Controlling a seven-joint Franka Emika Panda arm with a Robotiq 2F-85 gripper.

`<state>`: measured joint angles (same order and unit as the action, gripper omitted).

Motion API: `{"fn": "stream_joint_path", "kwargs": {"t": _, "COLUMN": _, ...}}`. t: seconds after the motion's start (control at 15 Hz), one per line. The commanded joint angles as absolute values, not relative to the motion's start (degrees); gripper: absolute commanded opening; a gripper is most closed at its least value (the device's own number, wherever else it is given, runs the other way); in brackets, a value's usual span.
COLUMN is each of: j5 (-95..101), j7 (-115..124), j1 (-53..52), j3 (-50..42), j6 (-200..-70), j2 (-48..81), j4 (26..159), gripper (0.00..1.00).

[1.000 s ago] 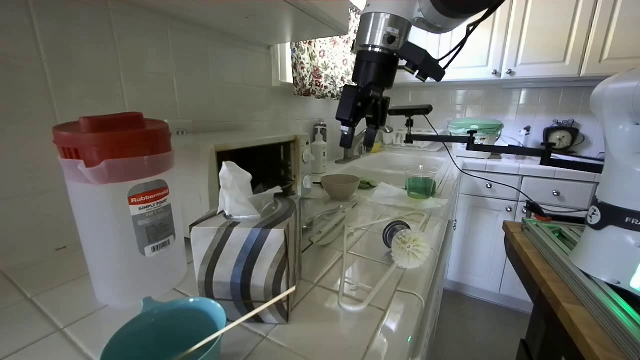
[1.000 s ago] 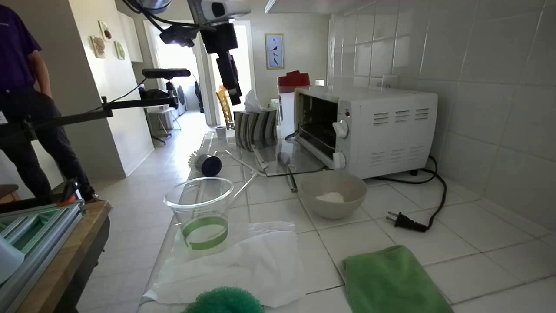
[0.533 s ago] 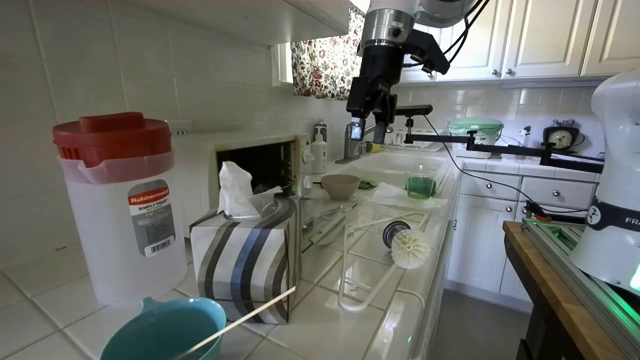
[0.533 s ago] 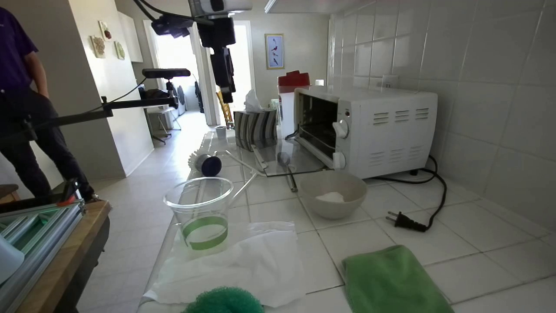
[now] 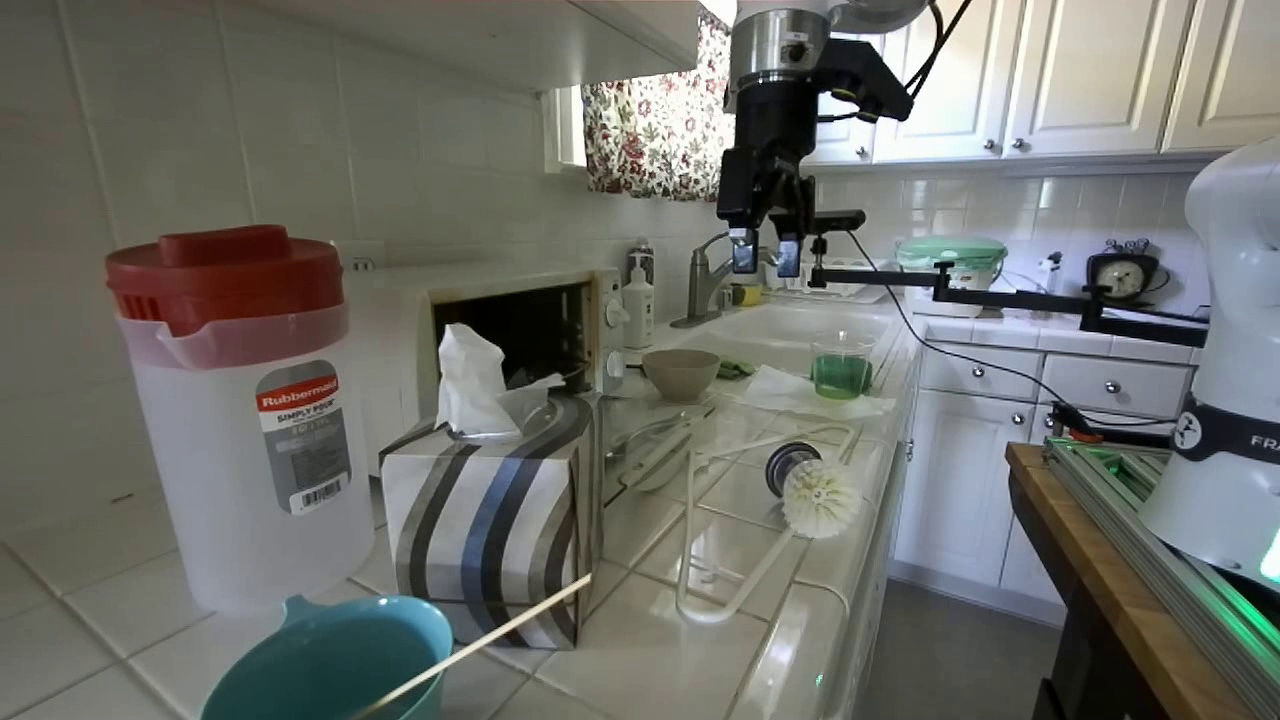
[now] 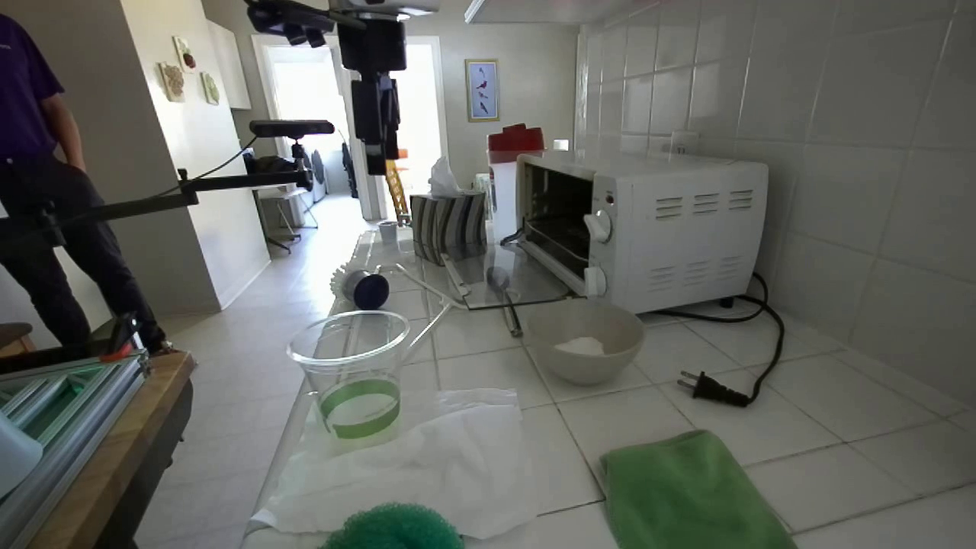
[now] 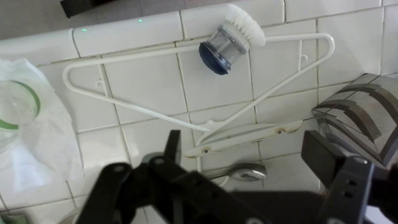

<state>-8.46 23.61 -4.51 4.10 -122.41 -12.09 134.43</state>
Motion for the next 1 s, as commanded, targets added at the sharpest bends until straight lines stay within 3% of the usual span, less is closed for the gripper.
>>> {"fn": "stream_joint_path", "kwargs": {"t": 0.0, "j5": -7.29, "j7": 26.03, "j1": -3.27, "j3": 5.03, "j6": -118.27, "j2": -11.43, "j4": 132.59, "gripper": 1.0}}
{"fn": "stream_joint_path", "kwargs": {"t": 0.93, "j5": -5.9, "j7": 29.93, "j1": -2.69, "j3": 5.84, "j6": -115.38, "j2": -12.06, "j4": 132.32, "gripper": 1.0}}
